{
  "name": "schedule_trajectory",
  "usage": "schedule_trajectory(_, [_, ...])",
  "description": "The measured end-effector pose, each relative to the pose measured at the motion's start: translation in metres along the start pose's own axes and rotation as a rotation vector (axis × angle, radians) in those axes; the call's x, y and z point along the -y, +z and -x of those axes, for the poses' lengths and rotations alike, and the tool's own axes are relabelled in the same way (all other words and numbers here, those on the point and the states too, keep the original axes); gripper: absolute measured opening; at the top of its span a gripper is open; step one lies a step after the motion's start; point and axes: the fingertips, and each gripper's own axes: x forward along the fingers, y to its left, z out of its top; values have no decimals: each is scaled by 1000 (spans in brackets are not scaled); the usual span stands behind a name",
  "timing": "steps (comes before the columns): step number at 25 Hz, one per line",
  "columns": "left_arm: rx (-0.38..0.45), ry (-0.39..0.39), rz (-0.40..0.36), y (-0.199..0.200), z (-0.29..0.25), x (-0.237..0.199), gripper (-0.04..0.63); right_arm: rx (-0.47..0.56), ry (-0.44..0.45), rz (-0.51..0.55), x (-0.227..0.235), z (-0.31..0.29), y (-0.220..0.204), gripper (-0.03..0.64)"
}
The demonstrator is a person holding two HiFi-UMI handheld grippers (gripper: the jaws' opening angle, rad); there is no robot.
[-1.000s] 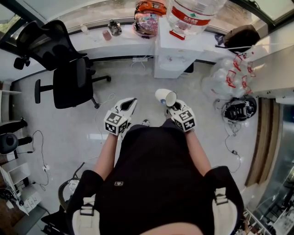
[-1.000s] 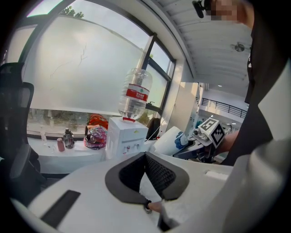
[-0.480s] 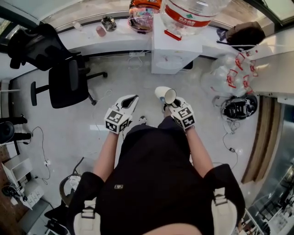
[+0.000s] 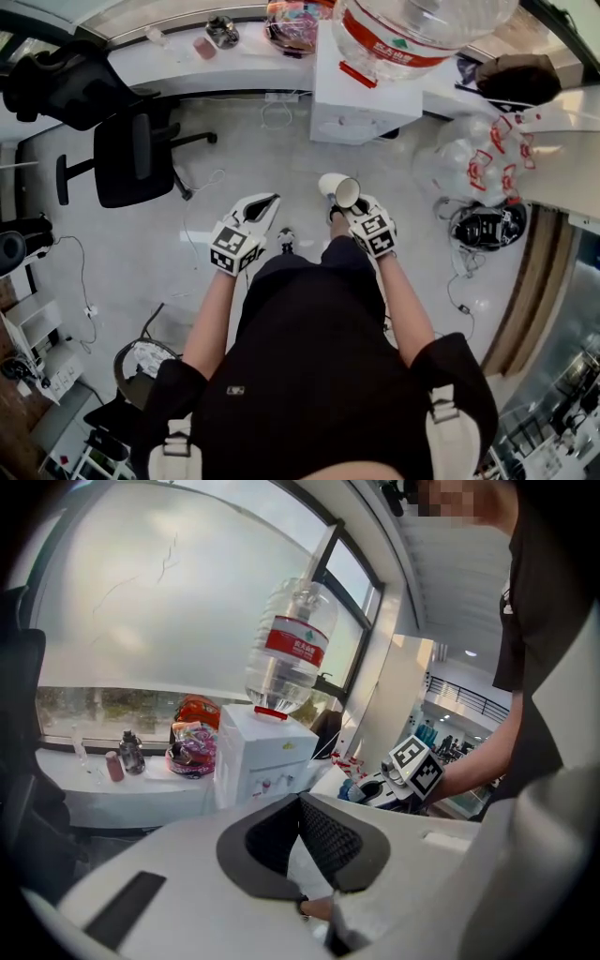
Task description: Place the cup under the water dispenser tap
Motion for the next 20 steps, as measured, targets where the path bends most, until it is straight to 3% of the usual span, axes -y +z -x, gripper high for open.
schedule_trajectory(10, [-21,67,46,-8,-18,-26,0,-106,64,5,42,-58,-21,37])
schedule_trajectory(20, [-42,91,61,-12,-39,-49,0,-200,48,83,84,-106,-38,37])
